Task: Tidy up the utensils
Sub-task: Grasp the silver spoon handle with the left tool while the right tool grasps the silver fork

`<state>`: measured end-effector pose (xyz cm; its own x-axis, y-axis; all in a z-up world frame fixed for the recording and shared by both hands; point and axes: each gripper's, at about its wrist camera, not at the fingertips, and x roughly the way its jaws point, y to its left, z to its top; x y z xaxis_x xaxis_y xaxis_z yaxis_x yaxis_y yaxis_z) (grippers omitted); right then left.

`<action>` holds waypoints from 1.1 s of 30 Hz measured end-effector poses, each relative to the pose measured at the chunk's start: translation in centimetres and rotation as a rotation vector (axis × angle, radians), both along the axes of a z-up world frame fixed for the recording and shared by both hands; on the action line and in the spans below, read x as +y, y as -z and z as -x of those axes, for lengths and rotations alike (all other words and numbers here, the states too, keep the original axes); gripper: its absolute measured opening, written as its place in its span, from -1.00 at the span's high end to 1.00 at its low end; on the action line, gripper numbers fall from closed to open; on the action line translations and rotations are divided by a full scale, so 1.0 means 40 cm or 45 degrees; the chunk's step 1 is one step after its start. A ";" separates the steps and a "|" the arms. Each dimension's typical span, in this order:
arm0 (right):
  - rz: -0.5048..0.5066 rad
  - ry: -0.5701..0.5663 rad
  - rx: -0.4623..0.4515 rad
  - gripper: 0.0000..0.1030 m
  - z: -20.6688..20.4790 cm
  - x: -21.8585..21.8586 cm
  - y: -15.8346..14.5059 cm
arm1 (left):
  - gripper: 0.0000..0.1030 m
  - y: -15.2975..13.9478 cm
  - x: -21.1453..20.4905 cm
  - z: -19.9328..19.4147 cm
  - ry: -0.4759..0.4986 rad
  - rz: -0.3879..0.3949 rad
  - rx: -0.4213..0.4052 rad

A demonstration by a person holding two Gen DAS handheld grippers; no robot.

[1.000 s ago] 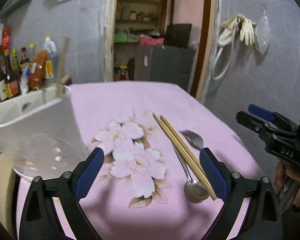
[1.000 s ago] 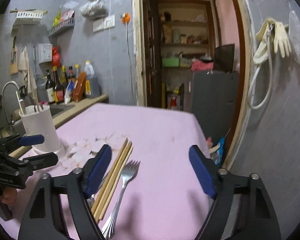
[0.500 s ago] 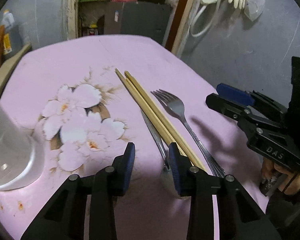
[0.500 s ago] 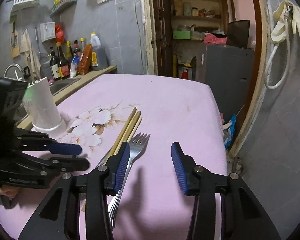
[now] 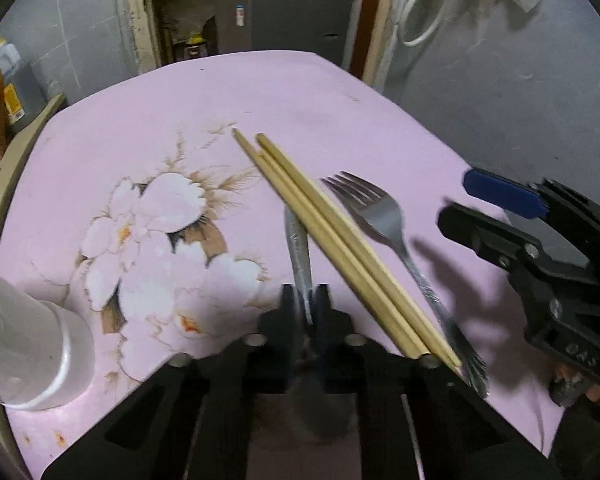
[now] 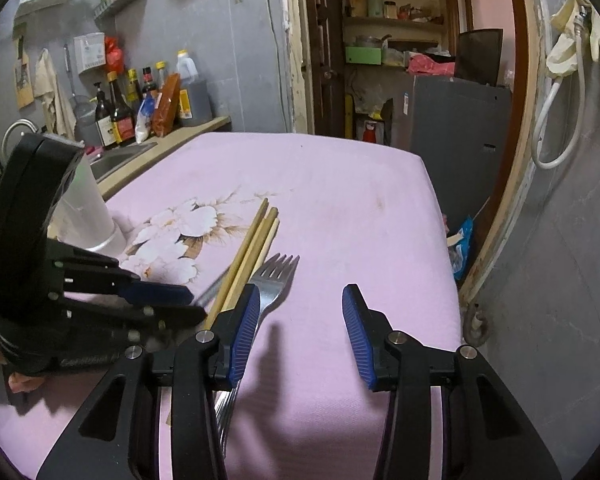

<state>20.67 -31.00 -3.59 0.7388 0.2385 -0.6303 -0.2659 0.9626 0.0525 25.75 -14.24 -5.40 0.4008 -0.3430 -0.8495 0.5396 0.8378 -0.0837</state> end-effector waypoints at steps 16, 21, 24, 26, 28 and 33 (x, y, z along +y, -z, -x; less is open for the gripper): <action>0.172 -0.088 0.157 0.21 -0.080 0.077 0.055 | 0.89 -0.016 0.077 0.048 -0.011 -0.013 0.015; 0.198 -0.072 0.162 0.22 -0.093 0.080 0.058 | 0.87 -0.010 0.039 0.035 0.043 -0.096 0.011; 0.194 -0.073 0.162 0.36 -0.095 0.081 0.057 | 0.84 -0.006 0.009 0.013 0.078 -0.141 0.018; 0.188 -0.080 0.158 0.54 -0.093 0.080 0.055 | 0.84 -0.003 0.001 0.004 0.088 -0.161 0.030; 0.174 -0.079 0.160 0.54 -0.091 0.076 0.055 | 0.84 -0.001 -0.006 -0.005 0.100 -0.176 0.043; 0.113 -0.064 0.143 0.54 -0.078 0.064 0.045 | 0.90 0.001 0.003 -0.009 0.092 -0.132 0.043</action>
<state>23.78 -28.45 -5.41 0.6509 0.2131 -0.7286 -0.3111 0.9504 0.0001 26.10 -14.11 -5.45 0.3489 -0.2793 -0.8946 0.5969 0.8021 -0.0176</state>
